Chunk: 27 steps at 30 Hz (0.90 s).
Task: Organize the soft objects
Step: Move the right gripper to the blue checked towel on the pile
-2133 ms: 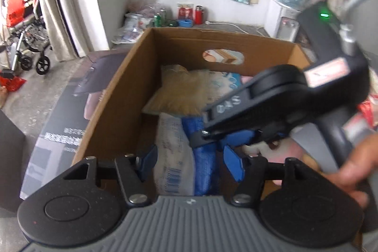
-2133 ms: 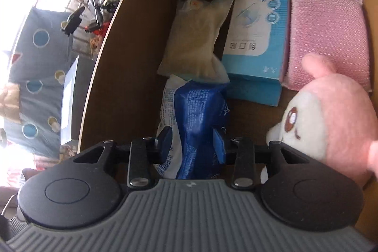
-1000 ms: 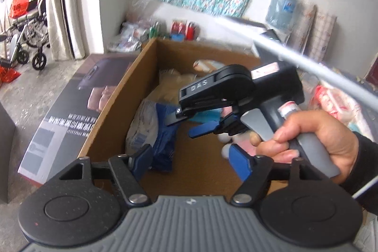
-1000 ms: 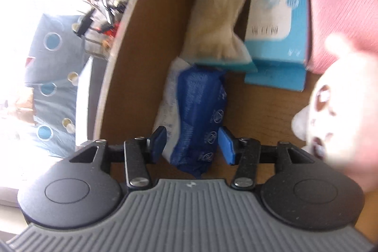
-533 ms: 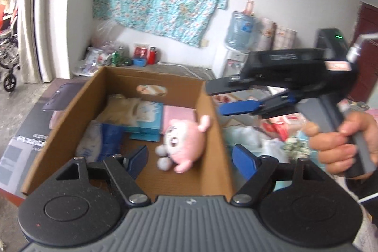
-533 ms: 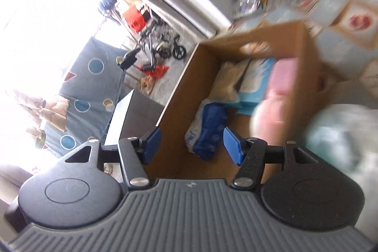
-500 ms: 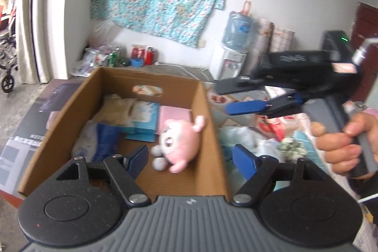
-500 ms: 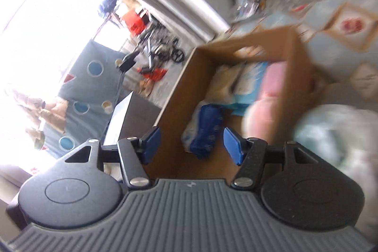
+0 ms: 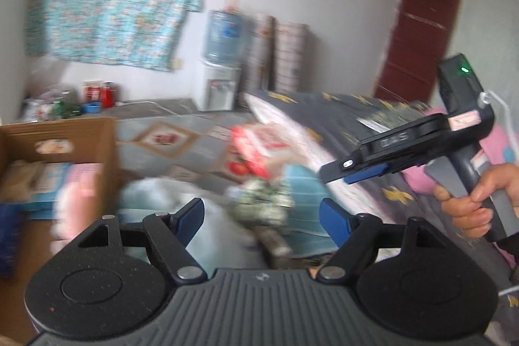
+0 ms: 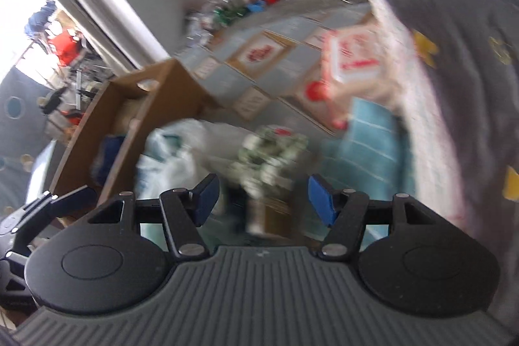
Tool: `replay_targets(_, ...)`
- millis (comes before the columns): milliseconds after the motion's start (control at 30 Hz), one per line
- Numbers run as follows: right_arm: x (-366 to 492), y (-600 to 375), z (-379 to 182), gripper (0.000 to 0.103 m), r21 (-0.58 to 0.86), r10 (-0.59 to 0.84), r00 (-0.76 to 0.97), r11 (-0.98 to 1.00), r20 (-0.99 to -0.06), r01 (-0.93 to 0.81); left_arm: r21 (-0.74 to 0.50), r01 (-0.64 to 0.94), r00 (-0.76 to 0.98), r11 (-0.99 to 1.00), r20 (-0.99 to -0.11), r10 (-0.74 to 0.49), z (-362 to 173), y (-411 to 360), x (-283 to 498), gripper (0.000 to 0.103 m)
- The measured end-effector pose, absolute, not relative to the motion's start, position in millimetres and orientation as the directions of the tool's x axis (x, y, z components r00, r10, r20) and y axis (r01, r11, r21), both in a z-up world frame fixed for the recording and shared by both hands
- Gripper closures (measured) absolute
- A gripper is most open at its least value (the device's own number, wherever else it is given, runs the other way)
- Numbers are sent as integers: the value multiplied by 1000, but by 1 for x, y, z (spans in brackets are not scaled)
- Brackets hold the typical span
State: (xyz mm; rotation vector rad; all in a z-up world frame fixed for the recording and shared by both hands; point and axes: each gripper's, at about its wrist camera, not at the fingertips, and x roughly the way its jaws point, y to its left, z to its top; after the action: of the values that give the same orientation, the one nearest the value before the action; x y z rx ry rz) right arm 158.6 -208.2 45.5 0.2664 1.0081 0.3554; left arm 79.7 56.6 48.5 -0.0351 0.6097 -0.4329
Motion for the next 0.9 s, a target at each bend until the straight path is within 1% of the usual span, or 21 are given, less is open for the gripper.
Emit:
replay_targets(100,162,-225,24,42,340,355,466,933,-811,-118,-117,420,715,900,-568,-407,27,18,91,26)
replay_targets(267,186,-251,-10,42,334,321,420,942,-849,-44,-161,444,626,882,-648,-434,-15,-24,121,43)
replay_targets(367,202,-258,-29,43,339,317,374,941,-872,-7,-177,432,596,884,-680,-427,-35,-36,137,46)
replay_targets(600,228,-257,-59,43,333,309,282,942,-908,38,-201,436,540,877,-721,-433,-57,-51,168,46)
replay_targets(700,236,-253,-70,42,346,324,252,937,-912,48,-209,439,513,874,-740,-436,-65,-56,174,44)
replay_targets(767,239,-248,-72,42,353,333,245,935,-910,42,-216,438,499,873,-749,-436,-70,-57,178,39)
replay_targets(900,244,-241,-74,42,413,396,219,910,-892,37,-228,430,485,873,-758,-436,-76,-56,182,33)
